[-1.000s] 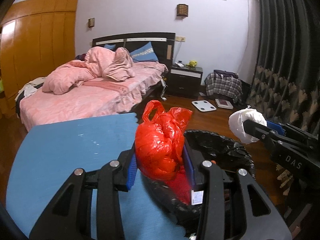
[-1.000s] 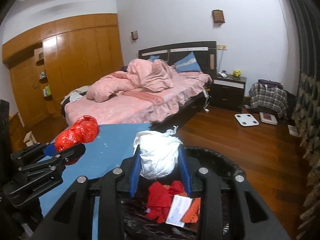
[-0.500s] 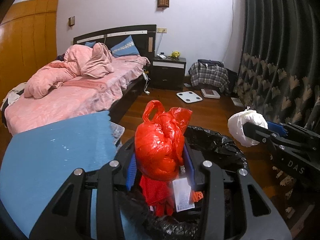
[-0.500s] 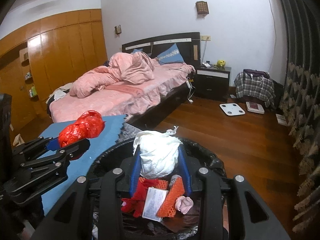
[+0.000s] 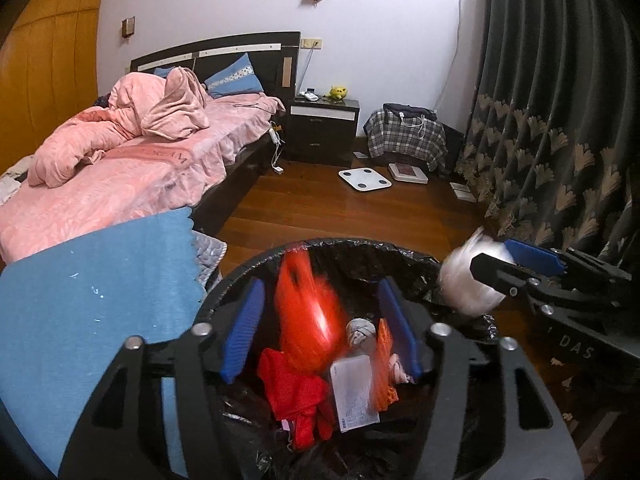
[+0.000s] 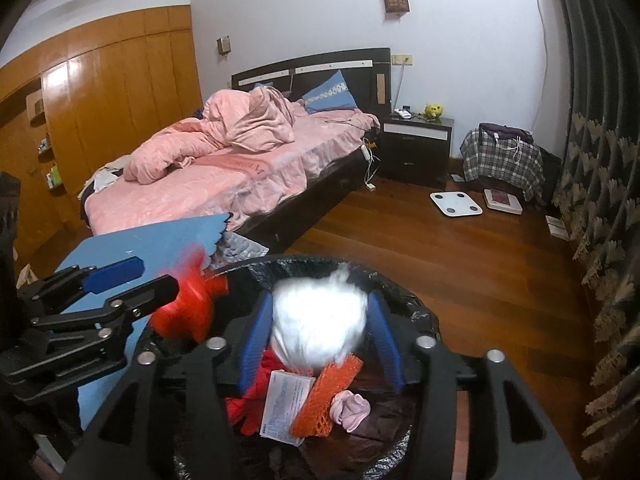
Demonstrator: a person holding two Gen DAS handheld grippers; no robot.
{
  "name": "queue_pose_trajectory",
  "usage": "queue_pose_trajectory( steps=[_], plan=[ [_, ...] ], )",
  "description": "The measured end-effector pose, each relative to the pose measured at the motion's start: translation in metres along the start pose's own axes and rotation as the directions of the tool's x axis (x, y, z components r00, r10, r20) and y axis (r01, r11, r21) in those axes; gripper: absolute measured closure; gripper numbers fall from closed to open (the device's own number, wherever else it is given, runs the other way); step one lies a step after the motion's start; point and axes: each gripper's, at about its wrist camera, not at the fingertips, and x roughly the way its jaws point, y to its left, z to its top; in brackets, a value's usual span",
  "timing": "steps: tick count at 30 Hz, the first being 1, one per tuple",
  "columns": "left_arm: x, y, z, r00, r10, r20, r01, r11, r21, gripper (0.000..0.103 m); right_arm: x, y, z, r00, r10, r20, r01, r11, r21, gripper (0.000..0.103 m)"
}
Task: Collect trash
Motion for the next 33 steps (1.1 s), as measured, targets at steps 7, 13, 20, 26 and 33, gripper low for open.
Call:
queue_pose_trajectory(
  steps=[7, 13, 20, 26, 33],
  plan=[
    [-0.002, 0.006, 0.000, 1.000, 0.009, 0.004, -0.009, 1.000, -0.015, 0.027, 0.000, -0.006, -0.002, 1.000, -0.009, 0.002, 0.009, 1.000, 0.009, 0.035],
    [-0.018, 0.016, 0.006, 0.999, 0.047, 0.023, -0.046, 0.998, -0.031, 0.012, -0.011, -0.002, 0.000, 1.000, -0.018, 0.025, 0.018, 1.000, 0.008, 0.006],
    [-0.046, 0.027, 0.008, 0.996, 0.087, 0.027, -0.085, 0.995, -0.051, 0.009, -0.028, 0.003, 0.006, 1.000, 0.023, 0.016, -0.024, 0.999, 0.047, 0.006],
    [-0.073, 0.029, 0.010, 0.991, 0.125, 0.040, -0.123, 0.991, -0.056, 0.007, -0.047, 0.015, 0.014, 0.998, 0.049, 0.028, -0.050, 0.998, 0.042, 0.006],
    [-0.106, 0.026, 0.015, 0.983, 0.162, 0.081, -0.159, 0.986, -0.049, 0.006, -0.073, 0.036, 0.025, 0.996, 0.070, 0.058, -0.070, 0.998, 0.000, 0.006]
  ],
)
